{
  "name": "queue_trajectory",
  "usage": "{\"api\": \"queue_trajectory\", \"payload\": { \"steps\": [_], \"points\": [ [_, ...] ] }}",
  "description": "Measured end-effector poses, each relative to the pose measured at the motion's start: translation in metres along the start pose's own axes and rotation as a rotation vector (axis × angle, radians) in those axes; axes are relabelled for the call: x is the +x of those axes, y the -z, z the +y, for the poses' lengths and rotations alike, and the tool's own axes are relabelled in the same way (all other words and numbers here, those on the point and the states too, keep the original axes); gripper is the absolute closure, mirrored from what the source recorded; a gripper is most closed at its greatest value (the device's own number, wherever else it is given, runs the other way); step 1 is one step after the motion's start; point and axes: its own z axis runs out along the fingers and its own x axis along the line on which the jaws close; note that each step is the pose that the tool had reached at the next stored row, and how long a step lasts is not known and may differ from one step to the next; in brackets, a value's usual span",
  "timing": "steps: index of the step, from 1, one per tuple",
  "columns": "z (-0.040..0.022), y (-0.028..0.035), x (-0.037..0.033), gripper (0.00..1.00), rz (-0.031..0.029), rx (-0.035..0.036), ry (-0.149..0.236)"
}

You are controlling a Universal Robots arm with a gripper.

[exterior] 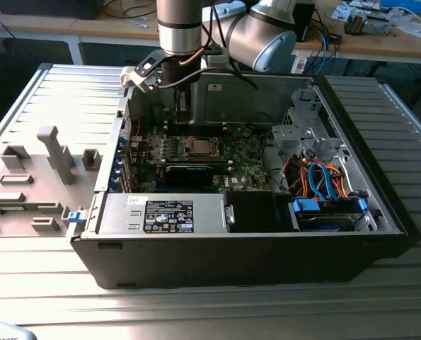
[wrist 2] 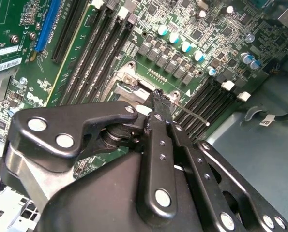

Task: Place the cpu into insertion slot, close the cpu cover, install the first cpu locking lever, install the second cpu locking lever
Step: 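Close the cpu cover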

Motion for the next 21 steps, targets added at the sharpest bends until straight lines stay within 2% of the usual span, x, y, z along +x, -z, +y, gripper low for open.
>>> {"api": "queue_trajectory", "payload": {
  "steps": [4,9,10,13,21],
  "points": [
    [-0.0019,-0.0006,0.0001,0.89,-0.0002,0.0001,0.000],
    [-0.0017,-0.0055,-0.0001,0.89,0.0003,0.0001,0.000],
    [-0.0014,-0.0060,-0.0012,0.89,0.0036,-0.0003,0.000],
    [0.0005,-0.0092,-0.0056,0.89,0.0238,-0.0013,-0.001],
    [0.0155,-0.0280,-0.0047,0.89,0.0241,0.0067,0.000]
  ]
}}
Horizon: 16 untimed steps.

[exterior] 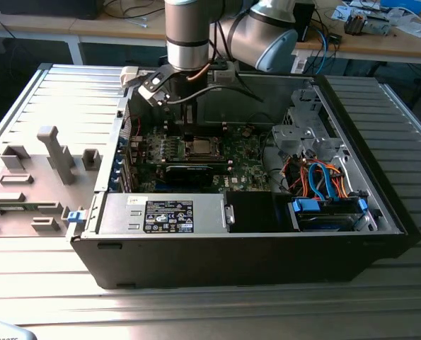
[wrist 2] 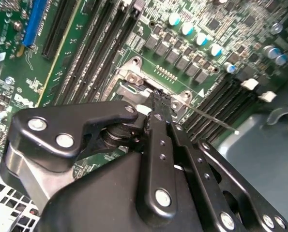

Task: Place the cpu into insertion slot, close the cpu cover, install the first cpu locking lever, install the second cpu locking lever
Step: 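Close the cpu cover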

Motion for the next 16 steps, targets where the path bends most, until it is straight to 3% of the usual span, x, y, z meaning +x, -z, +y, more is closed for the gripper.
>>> {"api": "queue_trajectory", "payload": {
  "steps": [8,16],
  "points": [
    [0.0080,-0.0145,0.0009,0.89,0.0002,0.0039,0.000],
    [0.0127,-0.0165,0.0008,0.89,0.0001,0.0041,0.001]
  ]
}}
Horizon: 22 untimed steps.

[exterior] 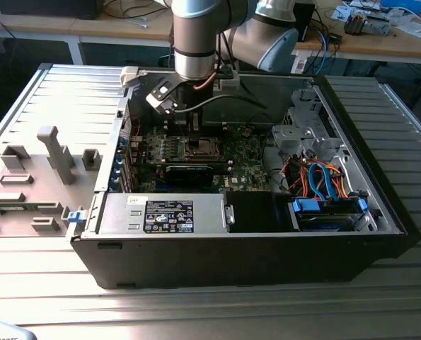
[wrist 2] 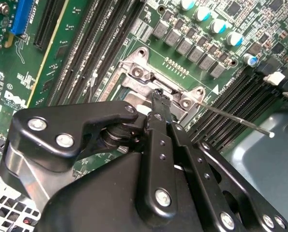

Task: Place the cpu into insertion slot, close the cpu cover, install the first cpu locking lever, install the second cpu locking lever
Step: 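Close the cpu cover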

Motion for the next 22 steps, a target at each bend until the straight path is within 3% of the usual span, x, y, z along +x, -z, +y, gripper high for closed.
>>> {"api": "queue_trajectory", "payload": {
  "steps": [6,11,22],
  "points": [
    [0.0059,0.0027,-0.0006,0.89,0.0000,0.0001,0.000],
    [0.0061,0.0157,-0.0018,0.89,0.0001,0.0001,0.000],
    [0.0061,0.0186,-0.0020,0.89,0.0001,0.0001,0.000]
  ]
}}
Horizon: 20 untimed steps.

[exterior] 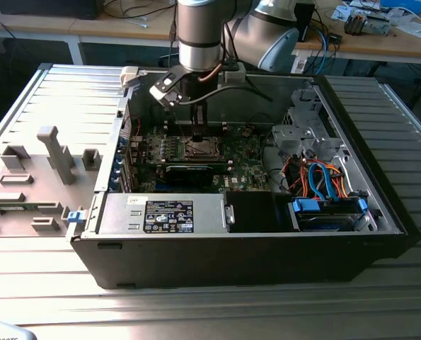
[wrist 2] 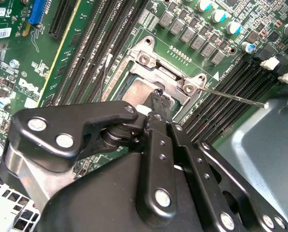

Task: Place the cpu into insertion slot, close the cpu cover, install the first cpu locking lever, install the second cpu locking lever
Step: 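Close the cpu cover, then install the first cpu locking lever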

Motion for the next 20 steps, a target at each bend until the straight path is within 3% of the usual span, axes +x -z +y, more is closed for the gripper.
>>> {"api": "queue_trajectory", "payload": {
  "steps": [4,12,20],
  "points": [
    [0.0000,0.0016,-0.0002,0.89,-0.0001,0.0001,0.000],
    [0.0001,0.0120,-0.0011,0.89,0.0000,0.0001,0.000],
    [0.0001,0.0122,-0.0011,0.89,0.0000,0.0001,0.000]
  ]
}}
